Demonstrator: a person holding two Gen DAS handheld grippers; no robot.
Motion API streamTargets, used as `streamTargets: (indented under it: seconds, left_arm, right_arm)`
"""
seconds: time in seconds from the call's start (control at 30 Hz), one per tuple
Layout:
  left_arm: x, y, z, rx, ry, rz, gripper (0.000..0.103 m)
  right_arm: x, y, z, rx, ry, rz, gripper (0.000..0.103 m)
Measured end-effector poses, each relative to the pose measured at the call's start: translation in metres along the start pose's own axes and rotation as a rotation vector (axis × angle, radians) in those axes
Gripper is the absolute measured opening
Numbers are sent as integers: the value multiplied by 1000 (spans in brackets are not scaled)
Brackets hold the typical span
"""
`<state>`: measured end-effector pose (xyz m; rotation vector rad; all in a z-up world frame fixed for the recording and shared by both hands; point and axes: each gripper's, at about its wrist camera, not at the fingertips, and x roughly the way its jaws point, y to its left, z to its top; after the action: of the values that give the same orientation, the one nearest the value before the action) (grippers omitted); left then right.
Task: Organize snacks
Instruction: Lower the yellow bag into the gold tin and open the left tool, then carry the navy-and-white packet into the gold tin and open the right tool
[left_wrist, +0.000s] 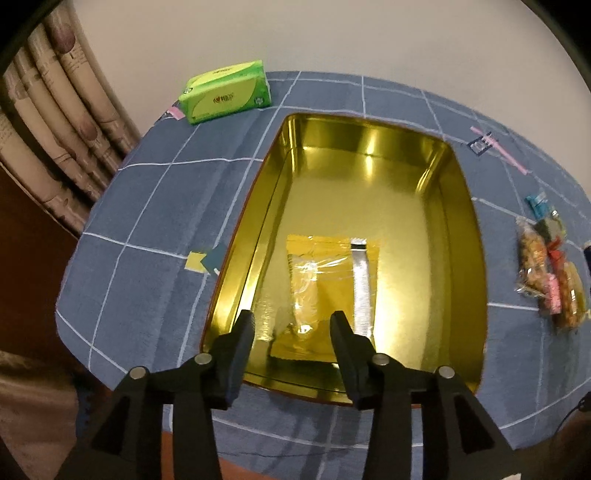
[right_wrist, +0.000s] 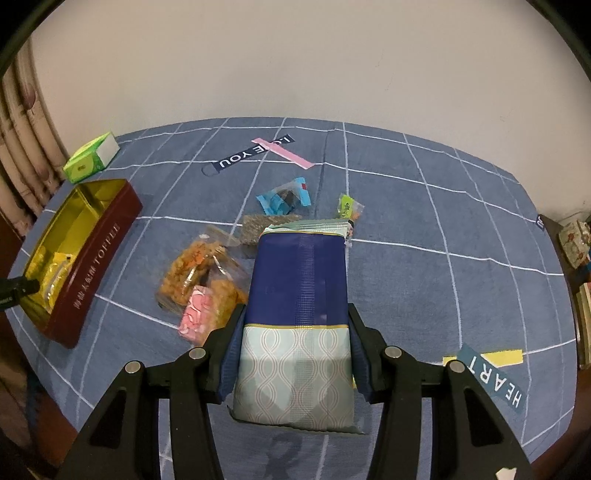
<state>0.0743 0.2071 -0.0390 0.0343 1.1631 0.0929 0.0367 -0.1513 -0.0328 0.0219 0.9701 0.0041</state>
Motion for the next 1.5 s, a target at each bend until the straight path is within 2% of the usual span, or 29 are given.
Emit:
streamTargets:
  seconds: [0.2, 0.27, 0.33, 0.5, 0.7, 0.83, 1.1, 1.5]
  left_arm:
    - [-25, 2, -2, -28, -79, 17, 44]
    - [-32, 6, -1, -47, -101, 23, 50]
    - [-37, 9, -2, -56, -117, 48, 51]
    - [-45, 27, -7, -116, -124, 54, 51]
    - [-48, 52, -16, -187, -125, 134, 51]
    - [-45, 68, -24, -248, -95, 117, 51]
    - [-45, 90, -37, -324, -78, 158, 51]
    - [-42, 100, -39, -382, -61, 164, 51]
  right_arm:
    - [-10, 22, 11, -13, -18, 35, 47]
    - [-13, 34, 15, -23, -23, 58, 47]
    - [-14, 50, 18, -34, -23, 86, 47]
    - [-13, 93, 22, -63, -4, 147, 47]
    - [-7, 144, 25, -85, 39, 215, 47]
    - [-4, 176, 30, -104, 49, 250, 47]
    - [11, 226, 31, -132, 71, 255, 47]
    - [45, 262, 29, -188, 98, 194, 47]
